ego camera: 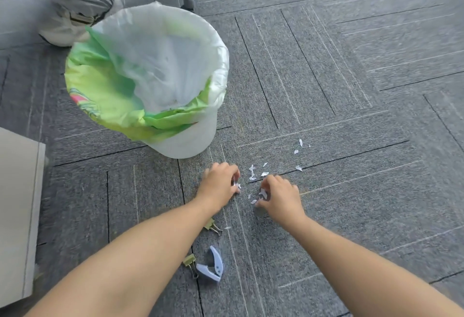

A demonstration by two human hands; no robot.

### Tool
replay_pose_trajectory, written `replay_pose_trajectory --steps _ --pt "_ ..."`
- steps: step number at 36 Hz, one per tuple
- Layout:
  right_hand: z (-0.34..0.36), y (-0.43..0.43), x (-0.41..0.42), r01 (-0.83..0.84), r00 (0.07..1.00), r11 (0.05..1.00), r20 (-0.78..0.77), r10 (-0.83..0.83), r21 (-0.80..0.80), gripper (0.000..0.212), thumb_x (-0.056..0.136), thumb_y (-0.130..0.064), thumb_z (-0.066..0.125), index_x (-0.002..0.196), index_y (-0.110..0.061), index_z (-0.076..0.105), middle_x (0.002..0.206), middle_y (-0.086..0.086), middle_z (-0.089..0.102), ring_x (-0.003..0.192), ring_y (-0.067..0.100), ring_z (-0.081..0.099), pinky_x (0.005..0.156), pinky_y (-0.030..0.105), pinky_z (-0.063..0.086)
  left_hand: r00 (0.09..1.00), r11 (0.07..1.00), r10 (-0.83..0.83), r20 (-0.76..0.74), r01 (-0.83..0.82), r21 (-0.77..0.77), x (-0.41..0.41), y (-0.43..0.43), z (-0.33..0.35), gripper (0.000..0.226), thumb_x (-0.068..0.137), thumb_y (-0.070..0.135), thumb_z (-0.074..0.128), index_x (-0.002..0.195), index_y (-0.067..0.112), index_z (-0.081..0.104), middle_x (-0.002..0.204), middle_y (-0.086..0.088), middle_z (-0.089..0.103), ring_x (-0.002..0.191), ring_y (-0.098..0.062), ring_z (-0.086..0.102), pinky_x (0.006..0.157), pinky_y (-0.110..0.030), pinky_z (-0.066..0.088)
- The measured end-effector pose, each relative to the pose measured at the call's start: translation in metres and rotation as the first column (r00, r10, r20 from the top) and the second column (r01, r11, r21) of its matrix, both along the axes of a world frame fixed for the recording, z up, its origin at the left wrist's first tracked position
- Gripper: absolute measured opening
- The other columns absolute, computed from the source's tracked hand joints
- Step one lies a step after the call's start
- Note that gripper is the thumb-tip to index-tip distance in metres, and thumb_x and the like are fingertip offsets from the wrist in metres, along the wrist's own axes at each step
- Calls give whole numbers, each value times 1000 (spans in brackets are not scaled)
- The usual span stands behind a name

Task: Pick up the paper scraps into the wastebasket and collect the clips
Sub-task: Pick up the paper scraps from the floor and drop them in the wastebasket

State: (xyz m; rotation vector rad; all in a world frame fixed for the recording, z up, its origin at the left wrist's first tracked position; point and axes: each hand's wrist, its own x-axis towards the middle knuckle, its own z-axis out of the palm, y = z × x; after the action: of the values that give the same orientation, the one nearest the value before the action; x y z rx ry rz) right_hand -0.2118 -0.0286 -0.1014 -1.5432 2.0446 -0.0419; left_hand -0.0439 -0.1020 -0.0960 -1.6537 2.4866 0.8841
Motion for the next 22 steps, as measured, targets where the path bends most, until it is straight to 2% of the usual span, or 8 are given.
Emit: replay_pose_trajectory --steps 5,12,17,22 --pt "-2 5 1 -50 996 997 -81 45 -58 37 79 -47 73 104 -33 50 100 -15 54 99 11 50 92 35 33 999 998 -20 28 22 -54 3 0 -2 28 81 48 68 102 33 58 103 13 57 103 -11 46 101 -37 29" --pt "0 2 2 -89 990 993 -112 81 -71 24 85 -46 66 101 -34 53 99 -16 57 98 11 50 93 35 31 1000 1000 9 -2 -9 -16 3 -1 -1 17 88 42 62 101 32 61 105 14 58 105 -11 45 103 -37 24" --pt "1 2 1 -72 994 995 -91 65 -74 15 86 -41 66 96 -34 57 95 -17 61 94 10 49 90 33 29 1000 999 26 -16 -27 -26 4 -2 -2 7 90 39 62 94 33 62 96 15 58 100 -12 45 100 -35 27" --pt "4 4 3 -86 989 993 -124 76 -77 6 90 -38 62 91 -33 60 93 -16 64 90 11 49 86 33 27 998 997 -32 47 35 -64 3 -1 -1 9 93 40 57 96 32 61 97 14 60 99 -13 47 100 -35 29"
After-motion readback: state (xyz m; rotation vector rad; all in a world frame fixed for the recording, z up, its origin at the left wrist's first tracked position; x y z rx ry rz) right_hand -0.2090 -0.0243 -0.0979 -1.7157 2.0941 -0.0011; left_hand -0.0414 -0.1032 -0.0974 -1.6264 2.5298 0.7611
